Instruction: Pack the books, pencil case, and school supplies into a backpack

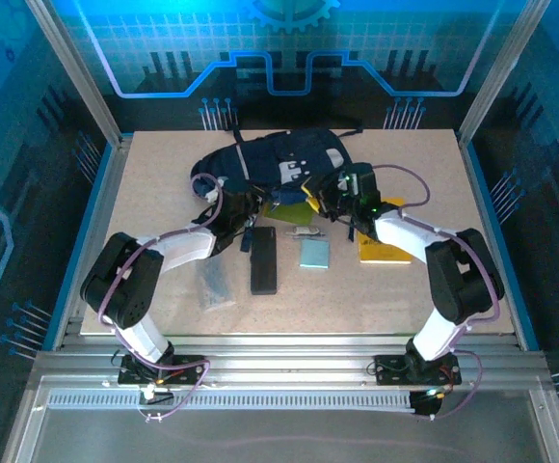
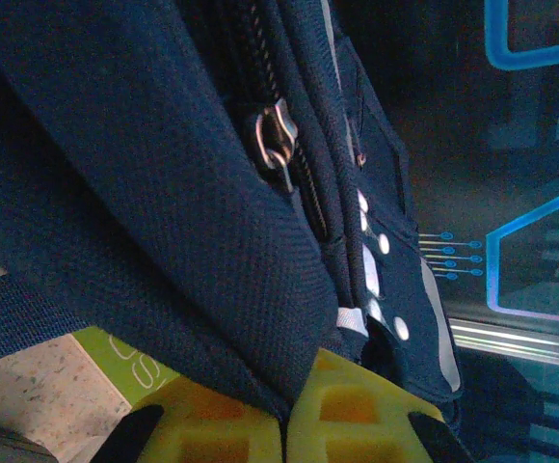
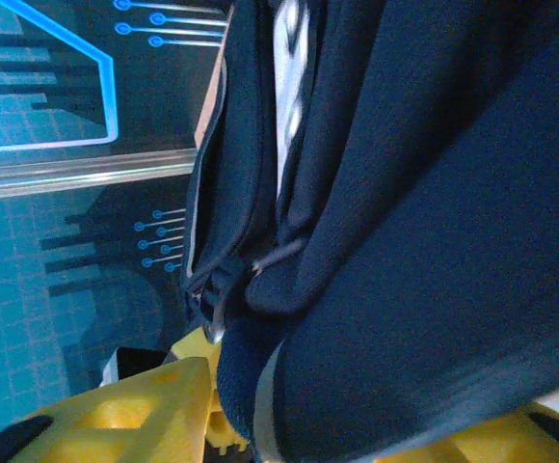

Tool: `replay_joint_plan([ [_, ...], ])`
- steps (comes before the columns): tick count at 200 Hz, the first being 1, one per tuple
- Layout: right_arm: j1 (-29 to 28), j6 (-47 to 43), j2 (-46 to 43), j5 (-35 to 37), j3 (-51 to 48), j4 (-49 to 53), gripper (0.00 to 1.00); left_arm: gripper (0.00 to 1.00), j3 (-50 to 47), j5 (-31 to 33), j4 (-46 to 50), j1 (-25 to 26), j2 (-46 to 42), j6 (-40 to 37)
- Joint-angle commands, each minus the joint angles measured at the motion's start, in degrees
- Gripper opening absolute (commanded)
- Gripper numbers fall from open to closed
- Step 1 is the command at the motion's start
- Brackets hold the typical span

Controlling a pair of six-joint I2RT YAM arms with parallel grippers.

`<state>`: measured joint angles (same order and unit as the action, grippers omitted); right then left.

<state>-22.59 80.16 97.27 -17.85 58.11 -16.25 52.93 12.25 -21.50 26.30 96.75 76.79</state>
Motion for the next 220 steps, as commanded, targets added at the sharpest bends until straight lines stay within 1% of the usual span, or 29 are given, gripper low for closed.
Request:
replay_joint_plan([
  [1,-2.83,1.65,4.23,-3.42,1.25,-4.09,0.53,0.00,3.98,0.40,-2.59,1.01,1.29,-0.90],
  [28,-3.68,5.66,10.43,-4.30,3.39,-9.48,0.58,0.00,4.54,-1.56,-3.04,1.10,2.23,0.12],
  [35,-3.75,6.07,11.92,-4.30,4.46,-9.10,0.58,0.00,4.63,-2.07,-3.19,1.04,2.30,0.05],
  [43,-3.76,6.74,13.29,-4.38,5.31,-9.57,0.54,0.00,4.72,-2.70,-3.22,1.14,2.15,-0.30],
  [47,-3.71,7.33,13.85,-4.30,5.43,-10.53,0.48,0.00,4.81,-2.95,-3.35,1.16,2.08,-0.68],
  [51,-3.61,7.99,14.31,-4.07,5.36,-11.56,0.40,0.00,4.84,-3.33,-3.46,1.09,2.00,-1.42],
  [59,-3.37,9.43,14.77,-3.72,5.14,-13.41,0.21,0.01,5.07,-4.19,-3.43,1.07,1.74,-3.71],
  [62,-3.22,9.77,14.88,-3.69,5.09,-14.01,0.13,0.02,5.16,-4.71,-3.33,1.10,1.63,-4.73],
  [63,-3.18,9.95,14.92,-3.69,5.13,-14.30,0.08,0.03,5.16,-4.92,-3.26,1.11,1.57,-5.12],
  [64,-3.18,9.95,14.92,-3.69,5.13,-14.30,0.08,0.04,5.12,-5.03,-3.28,1.11,1.54,-5.32],
  [65,-3.06,10.11,14.91,-3.69,5.16,-14.57,0.03,0.04,5.10,-5.21,-3.24,1.07,1.53,-5.59],
  [66,-3.06,10.11,14.91,-3.69,5.16,-14.57,0.03,0.05,5.14,-5.39,-3.22,1.05,1.48,-6.17],
  [68,-2.94,10.17,14.88,-3.80,5.22,-14.70,0.00,0.06,5.16,-5.75,-3.23,1.03,1.39,-7.08],
  [81,-2.23,9.87,14.10,-4.75,6.19,-13.94,0.00,0.12,4.67,-8.04,-2.46,0.77,0.72,-12.45],
  [94,-1.70,8.00,12.41,-5.51,7.47,-10.10,0.00,0.21,3.74,-10.77,-1.45,-0.02,0.12,-17.39],
  [103,-1.43,7.03,11.07,-5.56,8.27,-7.69,0.00,0.32,3.21,-14.20,-1.13,-0.82,-0.06,-20.76],
  [114,-1.08,6.44,9.49,-5.78,9.14,-5.45,0.00,0.50,2.81,-18.98,-0.44,-1.80,-0.31,-24.93],
  [120,-0.89,6.21,8.67,-5.84,9.70,-4.18,0.00,0.56,2.71,-21.83,-0.02,-2.23,-0.38,-27.22],
  [125,-0.73,5.94,8.04,-5.94,10.31,-2.99,0.00,0.58,2.79,-23.68,0.63,-2.51,-0.51,-29.00],
  [140,-0.53,4.48,6.82,-6.57,12.88,1.24,0.00,0.60,3.05,-28.08,1.76,-2.82,-0.64,-33.59],
  [149,-0.54,3.71,6.46,-7.01,14.43,3.81,0.00,0.60,3.28,-30.84,0.89,-2.82,-0.53,-35.98],
  [162,-0.61,4.04,6.44,-8.13,15.88,4.71,0.00,0.58,3.74,-33.96,-1.12,-2.85,-0.12,-38.82],
  [187,-0.44,6.17,6.88,-11.44,17.09,4.34,0.00,0.57,4.62,-35.69,-2.85,-4.08,1.14,-42.73],
  [202,-0.11,6.35,6.26,-12.60,17.24,4.95,0.00,0.60,4.58,-35.82,-3.04,-5.27,1.77,-43.66],
  [220,1.00,5.18,5.03,-12.84,17.13,6.83,0.00,0.63,2.83,-36.91,-5.52,-6.25,0.94,-43.72],
])
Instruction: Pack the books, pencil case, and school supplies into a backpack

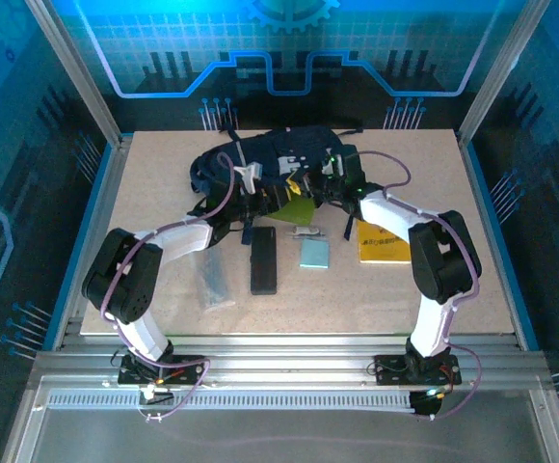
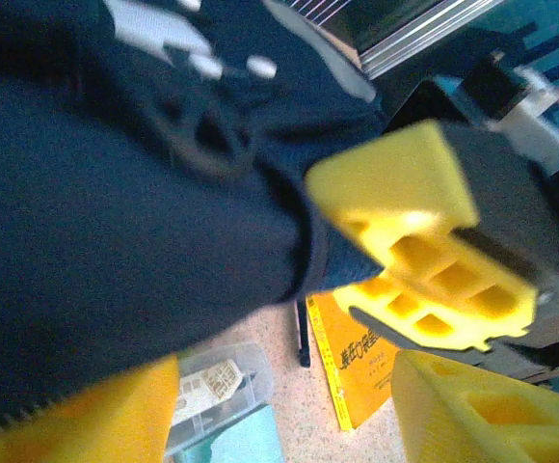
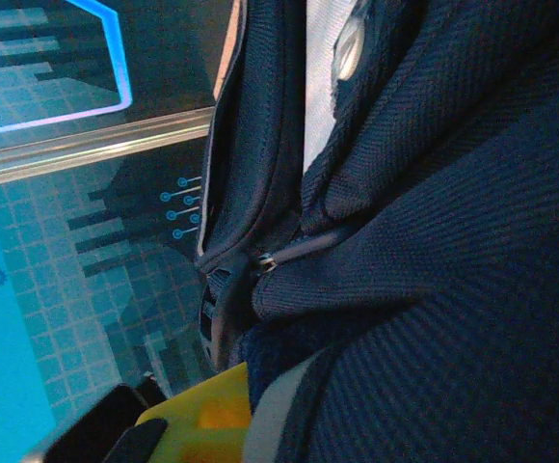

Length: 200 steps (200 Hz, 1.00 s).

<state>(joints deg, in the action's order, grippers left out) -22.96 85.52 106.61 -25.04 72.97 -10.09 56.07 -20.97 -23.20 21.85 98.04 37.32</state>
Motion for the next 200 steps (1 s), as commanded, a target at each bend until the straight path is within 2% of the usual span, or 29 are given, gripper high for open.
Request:
replay_joint_plan([
  [1,1.44,-0.26,-4.44,-5.60,2.26,0.81,0.00,0.64,-0.42,-3.71,-3.93,-1.80,-0.46,-4.31],
  [33,3.49,-0.81,-7.07,-5.44,1.94,1.94,0.00,0.77,-2.62,-2.25,-3.82,-2.05,-2.48,-7.35],
  [86,3.80,0.02,-8.53,-6.64,4.49,3.61,0.00,0.78,0.30,-5.20,-15.81,-2.29,3.23,-3.11],
  [117,3.77,2.11,-8.81,-7.24,3.51,1.22,0.00,0.68,5.16,-8.32,-18.48,-1.90,7.07,-2.03],
  [156,4.02,0.93,-9.52,-6.47,2.72,1.95,0.00,0.42,5.43,-7.80,-18.09,-1.89,6.58,-2.77],
  [165,4.35,-0.02,-9.58,-5.98,2.51,2.87,0.00,0.39,4.55,-6.77,-17.05,-1.89,5.39,-3.78],
  [177,4.66,-1.40,-9.82,-5.08,2.16,3.99,0.00,0.42,3.35,-5.37,-15.29,-1.98,3.70,-5.30],
  [192,5.03,-3.37,-9.84,-4.52,2.00,5.44,0.00,0.56,2.90,-4.56,-11.73,-2.15,2.32,-6.75],
  [200,5.13,-4.15,-9.76,-4.49,1.95,6.16,0.00,0.58,2.90,-4.30,-10.01,-2.16,1.91,-7.61],
])
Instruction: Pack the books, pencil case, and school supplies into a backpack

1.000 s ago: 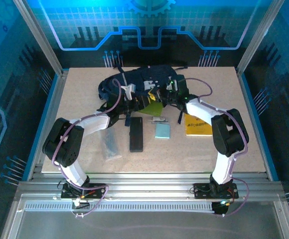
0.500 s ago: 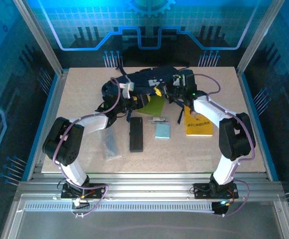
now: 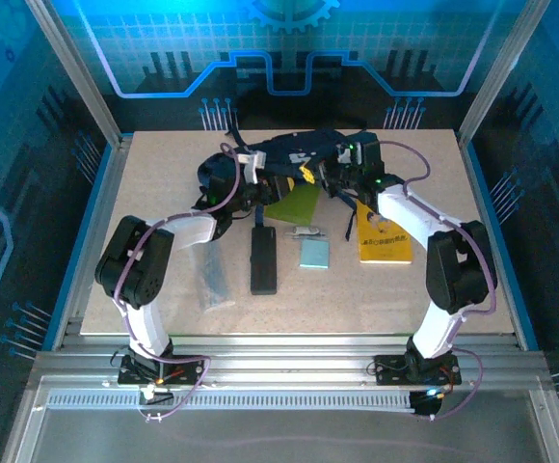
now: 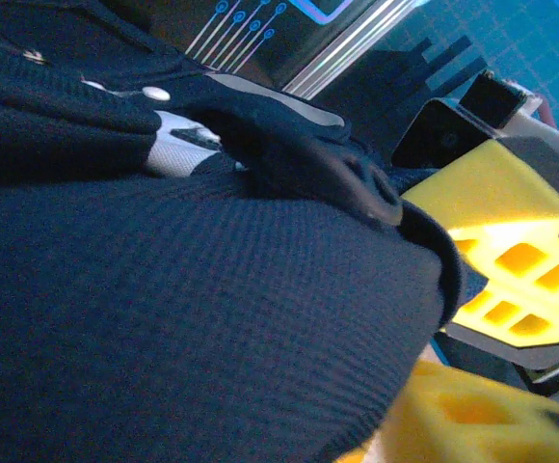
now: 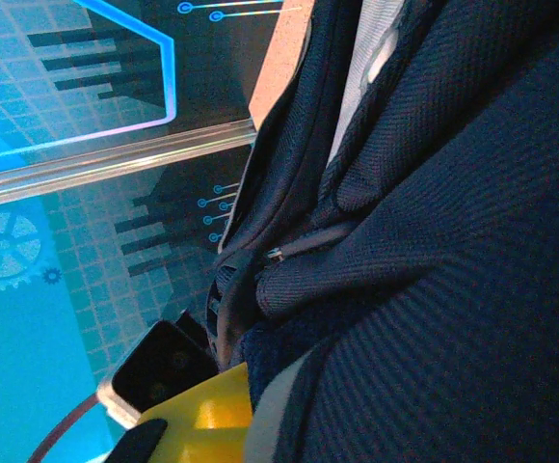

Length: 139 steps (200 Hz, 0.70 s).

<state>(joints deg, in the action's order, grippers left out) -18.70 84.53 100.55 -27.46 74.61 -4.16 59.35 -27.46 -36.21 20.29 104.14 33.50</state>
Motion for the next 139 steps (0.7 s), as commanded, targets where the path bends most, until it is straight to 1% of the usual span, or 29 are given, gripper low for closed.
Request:
replay_joint_plan([
  [1,0.86,-3.20,-3.66,-2.07,0.34,0.27,0.00,0.58,-0.42,2.26,3.21,-0.65,-4.24,-3.87],
  [8,0.94,-3.37,-3.57,-2.14,0.18,0.14,0.00,0.57,-0.40,2.66,4.13,-0.69,-4.46,-4.43],
  [13,0.86,-3.54,-3.53,-2.28,0.15,0.03,0.00,0.55,-0.30,2.83,4.83,-0.69,-4.53,-4.78],
  [37,0.82,-4.19,-3.13,-2.85,0.21,-0.01,0.00,0.37,1.24,2.72,6.87,-0.79,-4.21,-5.70],
  [52,0.86,-4.29,-3.00,-3.03,0.20,-0.14,0.00,0.32,2.96,1.87,7.79,-0.78,-3.15,-5.47],
  [81,0.85,-4.51,-2.82,-3.11,0.36,-0.32,0.00,0.32,4.98,0.24,8.51,-0.28,-1.72,-5.36],
  [87,0.86,-4.63,-2.77,-3.23,0.43,-0.23,0.00,0.33,5.02,0.22,8.48,-0.23,-1.67,-5.50],
  [98,0.86,-4.81,-2.79,-3.30,0.45,-0.07,0.00,0.43,5.16,0.07,8.13,-0.22,-1.48,-5.39],
  [104,0.88,-4.81,-2.75,-3.29,0.43,-0.15,0.00,0.44,5.22,0.05,8.00,-0.23,-1.42,-5.37],
  [109,0.91,-4.81,-2.70,-3.33,0.36,-0.26,0.00,0.43,5.27,0.09,7.94,-0.22,-1.34,-5.33],
  [132,0.94,-4.75,-2.73,-3.64,0.15,-0.49,0.00,0.24,5.59,0.48,8.00,-0.22,-1.14,-5.66],
  [139,1.08,-4.73,-2.78,-3.64,0.02,-0.60,0.00,0.16,5.76,0.76,8.39,-0.19,-1.16,-5.87],
])
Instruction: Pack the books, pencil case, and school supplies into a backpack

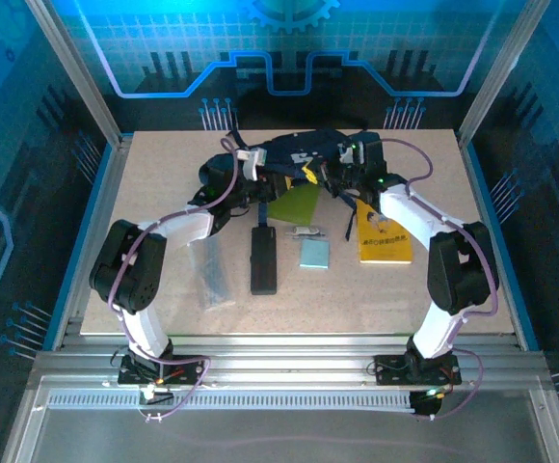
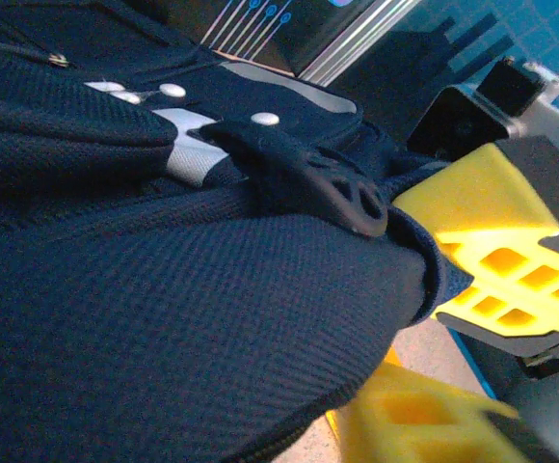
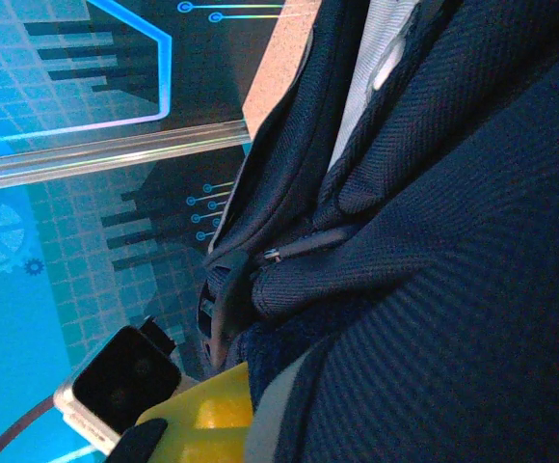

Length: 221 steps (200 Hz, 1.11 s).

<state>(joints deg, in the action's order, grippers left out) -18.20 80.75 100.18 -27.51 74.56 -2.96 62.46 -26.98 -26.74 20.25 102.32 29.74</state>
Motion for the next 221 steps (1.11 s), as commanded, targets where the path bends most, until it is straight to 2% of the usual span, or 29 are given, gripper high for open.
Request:
replay_joint_plan([
  [1,0.64,-0.95,-2.38,-3.60,0.06,-1.84,0.00,0.15,2.66,0.32,-1.06,-0.13,0.67,-2.12],
  [10,0.73,-0.95,-2.48,-3.61,-0.25,-2.05,0.00,0.08,2.63,0.73,-0.71,-0.13,0.42,-2.52],
  [36,1.13,-2.06,-3.10,-2.86,-0.82,-1.36,0.00,0.00,2.51,2.46,1.68,-0.26,-0.58,-3.87],
  [84,2.74,-6.57,-4.42,1.41,-2.33,2.31,0.00,0.00,0.58,6.06,7.89,-0.55,-3.74,-6.20],
  [140,2.99,-5.29,-3.15,-0.34,-2.42,0.18,0.00,0.00,-1.55,2.54,1.97,-0.56,-3.74,-2.84],
  [152,2.78,-4.53,-3.18,-1.00,-2.45,-0.24,0.00,0.15,-1.00,2.08,0.85,0.11,-2.96,-3.34],
  [164,2.33,-3.62,-3.28,-1.76,-2.34,-0.82,0.00,0.36,0.19,1.17,0.14,0.79,-1.37,-4.12],
  [178,1.85,-3.23,-3.39,-2.28,-1.73,-0.31,0.00,0.50,1.65,-0.32,-1.31,1.73,0.80,-4.40],
  [197,1.48,-3.01,-3.73,-2.37,-1.09,0.41,0.00,0.58,3.84,-1.65,-3.14,2.51,3.81,-4.07],
  [221,1.48,-2.31,-4.16,-3.05,-1.13,-0.26,0.00,0.60,6.26,-2.11,-4.66,2.67,6.38,-3.29],
])
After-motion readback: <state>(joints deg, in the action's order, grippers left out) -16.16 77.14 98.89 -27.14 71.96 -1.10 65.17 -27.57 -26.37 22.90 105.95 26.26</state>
